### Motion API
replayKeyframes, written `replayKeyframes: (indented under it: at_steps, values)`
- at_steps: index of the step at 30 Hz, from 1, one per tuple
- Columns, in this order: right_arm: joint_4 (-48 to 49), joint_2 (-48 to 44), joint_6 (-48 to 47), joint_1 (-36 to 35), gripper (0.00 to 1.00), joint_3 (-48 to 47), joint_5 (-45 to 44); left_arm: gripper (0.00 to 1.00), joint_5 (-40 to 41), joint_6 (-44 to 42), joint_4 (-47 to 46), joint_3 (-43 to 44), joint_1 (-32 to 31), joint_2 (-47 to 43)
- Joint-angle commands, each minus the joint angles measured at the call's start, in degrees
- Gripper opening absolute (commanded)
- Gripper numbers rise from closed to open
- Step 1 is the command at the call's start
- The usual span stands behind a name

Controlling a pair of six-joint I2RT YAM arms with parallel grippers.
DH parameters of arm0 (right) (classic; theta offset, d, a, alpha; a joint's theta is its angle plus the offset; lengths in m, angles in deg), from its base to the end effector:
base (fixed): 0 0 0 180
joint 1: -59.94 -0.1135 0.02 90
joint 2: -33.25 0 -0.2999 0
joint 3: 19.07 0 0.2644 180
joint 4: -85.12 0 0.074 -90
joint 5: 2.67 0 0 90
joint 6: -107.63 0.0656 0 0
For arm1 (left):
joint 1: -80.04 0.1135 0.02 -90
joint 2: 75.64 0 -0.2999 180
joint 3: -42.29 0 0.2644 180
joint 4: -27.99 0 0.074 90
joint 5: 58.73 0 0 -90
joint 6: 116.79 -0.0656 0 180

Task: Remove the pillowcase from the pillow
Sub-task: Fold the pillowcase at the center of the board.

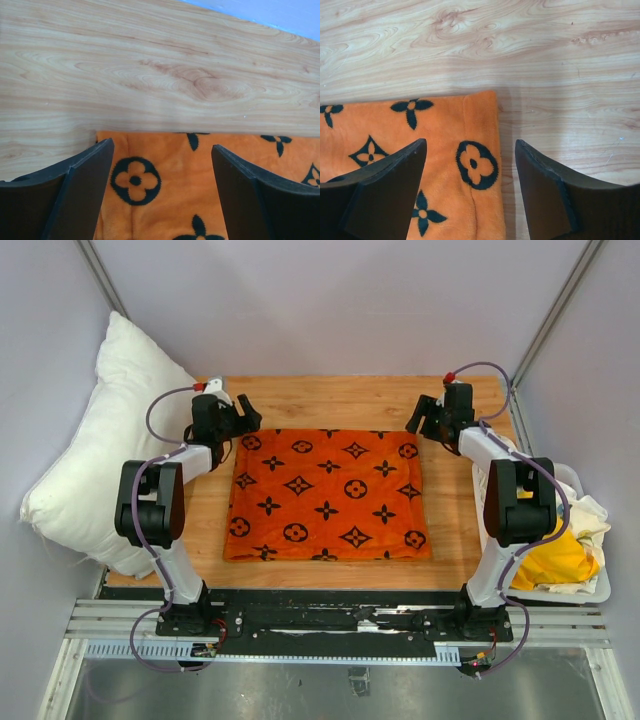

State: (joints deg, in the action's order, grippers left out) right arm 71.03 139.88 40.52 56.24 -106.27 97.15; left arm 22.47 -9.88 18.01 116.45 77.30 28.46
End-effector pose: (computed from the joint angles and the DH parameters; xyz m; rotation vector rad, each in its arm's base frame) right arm 0.4690 0.0415 0.2363 0.2640 2.1649 0.4512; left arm 0.4517 -0.0317 0.2250 -0.1348 1.9284 -0.3772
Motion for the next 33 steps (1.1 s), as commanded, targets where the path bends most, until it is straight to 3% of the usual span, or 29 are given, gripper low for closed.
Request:
replayKeyframes:
  at_steps: [1, 5, 19, 27, 33]
  values:
    - [3.16, -1.16, 0.02, 0.54, 0.73, 2.64, -1.59, 0.87, -1.22, 0.07, -1.94, -1.74, 0.19, -0.68]
    - [5.70, -1.41, 0.83, 0.48, 0.79, 4.57, -1.02, 0.96, -1.56, 1.14, -4.08, -3.49, 0.19, -1.08]
    - [6.22, -1.41, -0.22, 0.46, 0.92, 5.18, -3.74, 0.99, -0.90, 1.11, -4.46, -2.80, 0.19, 0.33]
    - [3.28, 2.87, -0.32, 0.45, 0.93, 0.39, -3.92, 0.99, -0.29, 1.86, -3.80, 0.27, 0.19, 4.22]
    - [1.21, 5.26, -1.01, 0.37, 0.88, -2.44, -4.20, 0.99, 5.32, 1.25, -0.54, 1.51, 0.28, 5.06]
